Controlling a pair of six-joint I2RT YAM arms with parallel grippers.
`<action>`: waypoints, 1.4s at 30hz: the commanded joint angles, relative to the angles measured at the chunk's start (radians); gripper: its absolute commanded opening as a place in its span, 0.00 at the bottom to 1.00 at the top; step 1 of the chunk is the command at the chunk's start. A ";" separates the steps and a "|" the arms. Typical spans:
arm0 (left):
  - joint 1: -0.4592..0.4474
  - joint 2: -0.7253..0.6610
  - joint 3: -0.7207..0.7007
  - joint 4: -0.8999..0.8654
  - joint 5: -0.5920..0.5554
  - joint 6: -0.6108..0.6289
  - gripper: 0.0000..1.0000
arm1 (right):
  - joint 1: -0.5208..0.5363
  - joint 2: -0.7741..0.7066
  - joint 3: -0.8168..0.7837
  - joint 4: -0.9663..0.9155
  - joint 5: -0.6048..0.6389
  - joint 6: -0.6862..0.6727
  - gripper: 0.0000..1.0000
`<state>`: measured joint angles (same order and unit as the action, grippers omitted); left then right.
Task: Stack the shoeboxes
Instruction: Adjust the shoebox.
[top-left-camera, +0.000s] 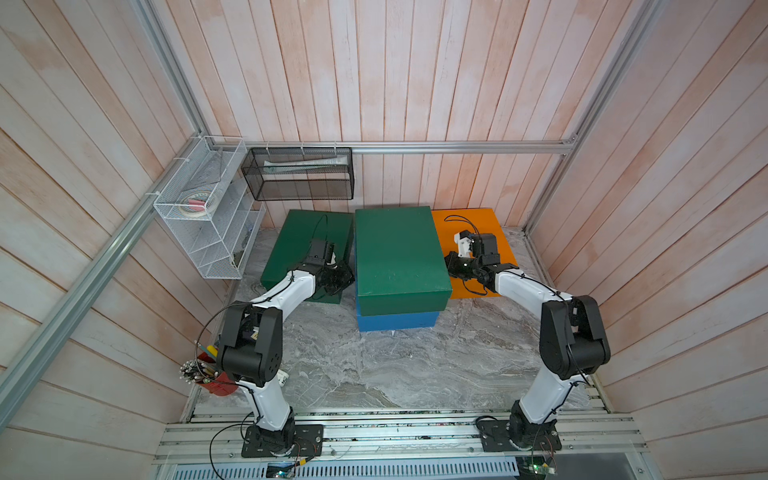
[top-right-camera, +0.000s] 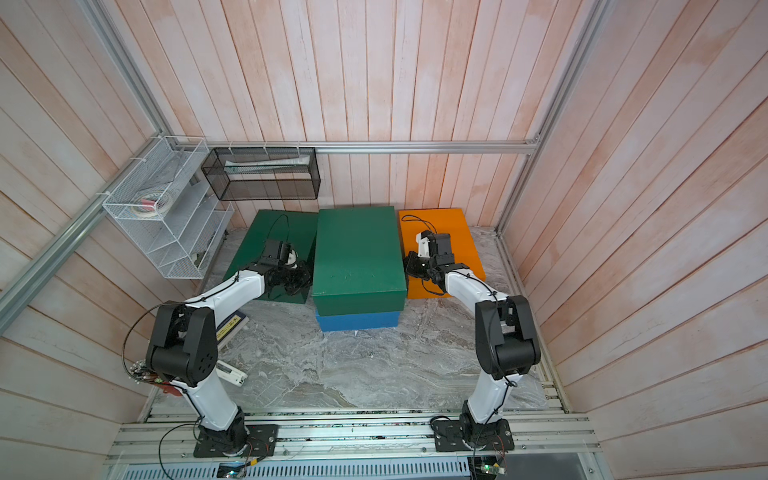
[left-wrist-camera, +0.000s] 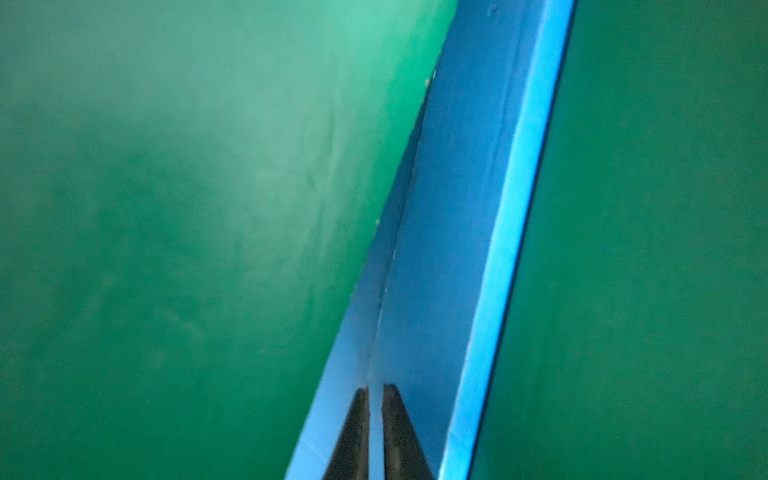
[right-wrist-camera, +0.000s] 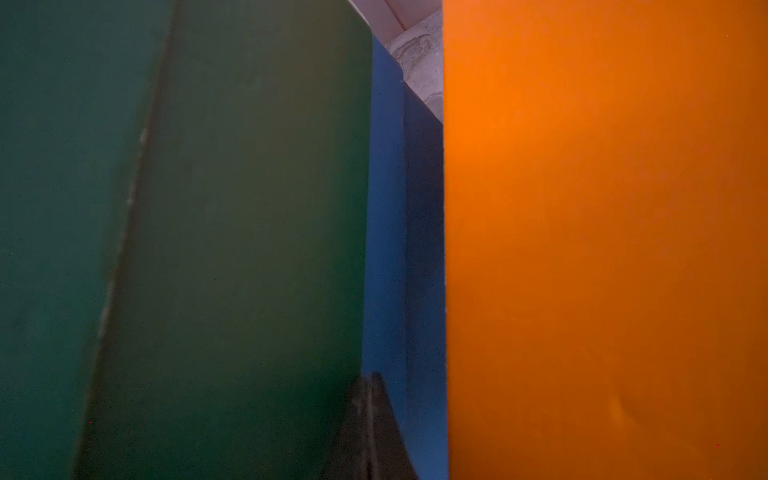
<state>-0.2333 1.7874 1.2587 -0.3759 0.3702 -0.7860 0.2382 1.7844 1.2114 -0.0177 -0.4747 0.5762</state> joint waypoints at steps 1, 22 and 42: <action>-0.012 0.010 0.024 0.020 0.020 -0.004 0.12 | 0.013 0.034 0.030 0.017 -0.019 0.011 0.00; -0.012 0.009 0.035 0.002 0.010 0.012 0.12 | -0.057 0.186 0.260 -0.035 0.007 -0.014 0.00; -0.021 0.013 0.068 -0.042 0.008 0.001 0.12 | -0.031 0.368 0.560 -0.077 -0.058 0.001 0.00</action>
<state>-0.2398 1.8057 1.3052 -0.4046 0.3763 -0.7895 0.2123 2.1250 1.7325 -0.0654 -0.5163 0.5827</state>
